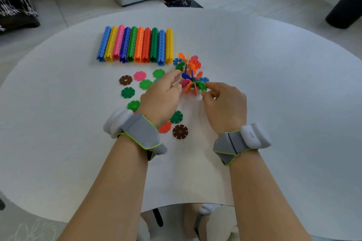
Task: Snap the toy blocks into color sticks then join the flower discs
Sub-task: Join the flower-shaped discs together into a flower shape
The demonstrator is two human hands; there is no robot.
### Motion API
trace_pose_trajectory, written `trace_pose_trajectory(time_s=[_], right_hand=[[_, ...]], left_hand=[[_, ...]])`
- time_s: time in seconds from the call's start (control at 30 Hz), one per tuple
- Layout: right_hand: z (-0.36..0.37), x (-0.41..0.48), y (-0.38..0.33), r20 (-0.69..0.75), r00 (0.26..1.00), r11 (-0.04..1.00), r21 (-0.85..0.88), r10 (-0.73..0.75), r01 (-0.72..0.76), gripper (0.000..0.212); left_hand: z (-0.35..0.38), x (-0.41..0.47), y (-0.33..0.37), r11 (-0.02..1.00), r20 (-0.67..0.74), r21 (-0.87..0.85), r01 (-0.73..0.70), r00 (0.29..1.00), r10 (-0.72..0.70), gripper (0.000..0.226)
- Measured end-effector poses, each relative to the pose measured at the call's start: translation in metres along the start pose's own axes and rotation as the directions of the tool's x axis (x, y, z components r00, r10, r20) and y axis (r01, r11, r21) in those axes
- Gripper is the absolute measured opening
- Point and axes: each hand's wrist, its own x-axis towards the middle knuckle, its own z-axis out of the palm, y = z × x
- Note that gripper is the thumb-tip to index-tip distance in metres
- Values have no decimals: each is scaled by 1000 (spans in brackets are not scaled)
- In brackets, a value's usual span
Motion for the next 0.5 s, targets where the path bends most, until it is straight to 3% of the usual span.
trace_pose_trajectory(time_s=[0.17, 0.37, 0.5], right_hand=[[-9, -8, 3, 53, 998, 999, 18, -42, 41, 37], [-17, -26, -5, 101, 989, 986, 137, -109, 94, 17], [-22, -37, -11, 287, 939, 982, 55, -188, 180, 16]], left_hand=[[-20, -9, -3, 993, -70, 120, 7, 998, 2, 32], [-30, -32, -7, 911, -37, 413, -1, 999, 17, 25], [-27, -43, -7, 832, -32, 555, -7, 999, 30, 33]])
